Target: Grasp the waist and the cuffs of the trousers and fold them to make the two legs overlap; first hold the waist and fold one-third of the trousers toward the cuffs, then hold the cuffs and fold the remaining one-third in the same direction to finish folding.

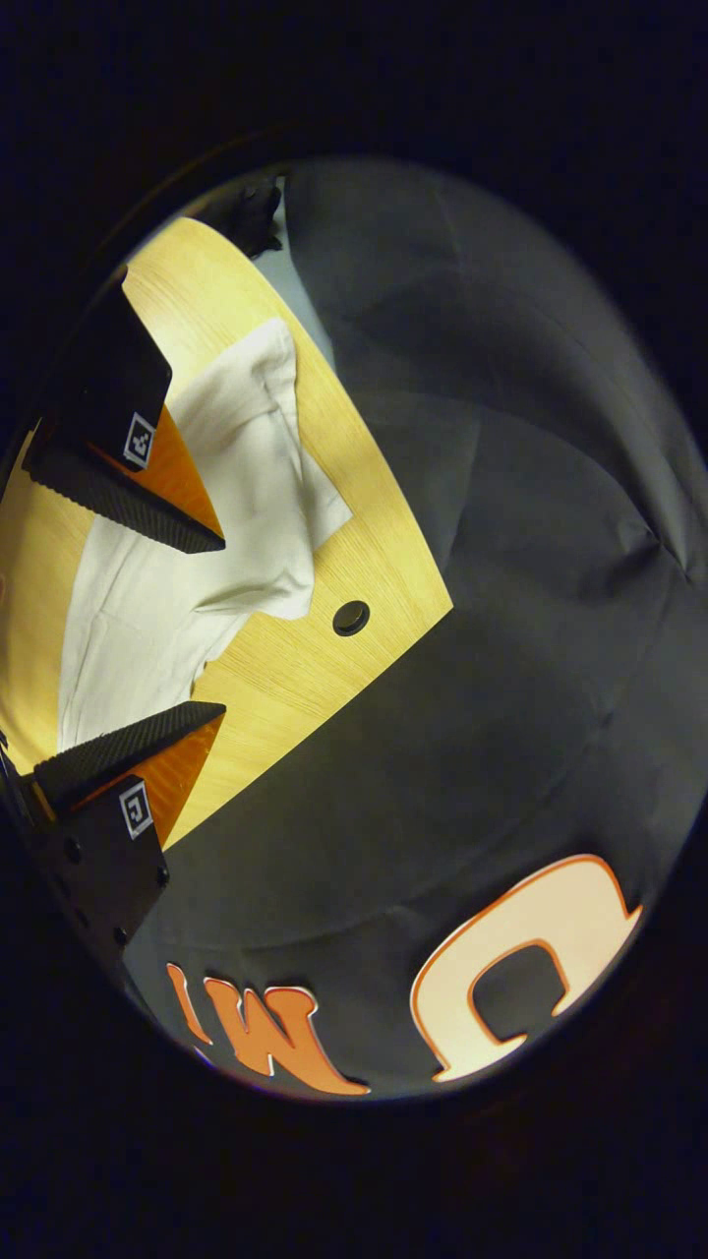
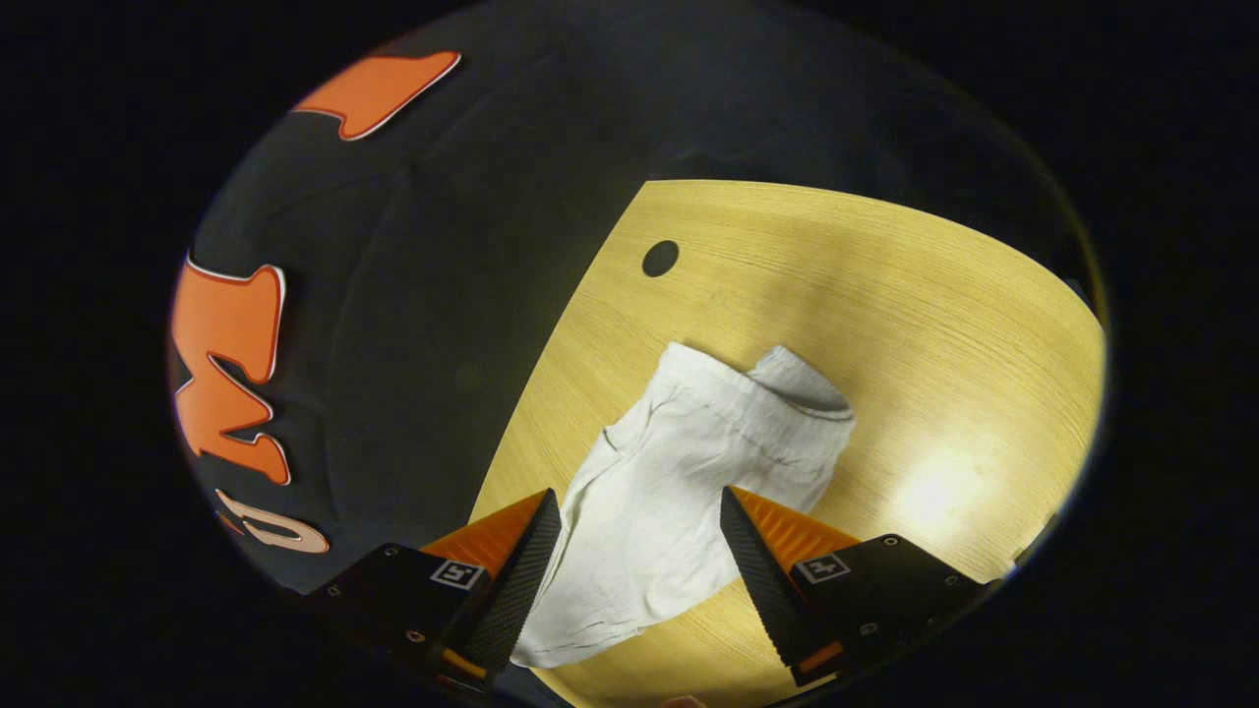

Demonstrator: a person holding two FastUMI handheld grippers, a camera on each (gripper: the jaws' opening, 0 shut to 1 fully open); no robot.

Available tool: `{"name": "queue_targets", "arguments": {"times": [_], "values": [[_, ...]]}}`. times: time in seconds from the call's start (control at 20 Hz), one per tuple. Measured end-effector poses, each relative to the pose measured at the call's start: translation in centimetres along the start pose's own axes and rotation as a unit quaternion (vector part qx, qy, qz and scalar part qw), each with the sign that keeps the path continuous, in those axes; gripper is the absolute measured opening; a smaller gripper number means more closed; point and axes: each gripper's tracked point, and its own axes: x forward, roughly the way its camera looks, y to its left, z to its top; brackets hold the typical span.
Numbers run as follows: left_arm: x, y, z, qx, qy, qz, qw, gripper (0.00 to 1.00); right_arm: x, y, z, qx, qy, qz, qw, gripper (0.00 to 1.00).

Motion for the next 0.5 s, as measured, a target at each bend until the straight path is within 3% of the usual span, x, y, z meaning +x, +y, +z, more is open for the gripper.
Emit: {"name": "queue_targets", "arguments": {"times": [0.25, 0.5], "values": [[-2.9, 2.2, -0.1, 0.058, -0.043, 0.038, 0.997, 1.0, 0.1, -5.5, 0.5, 0.025, -0.01, -0.03, 0.999, 0.98], [-3.7, 2.2, -2.1, 0.09, -0.058, 0.073, 0.992, 0.99, 1.9, -8.6, 1.3, 0.033, 0.0, -0.05, 0.998, 0.98]]}}
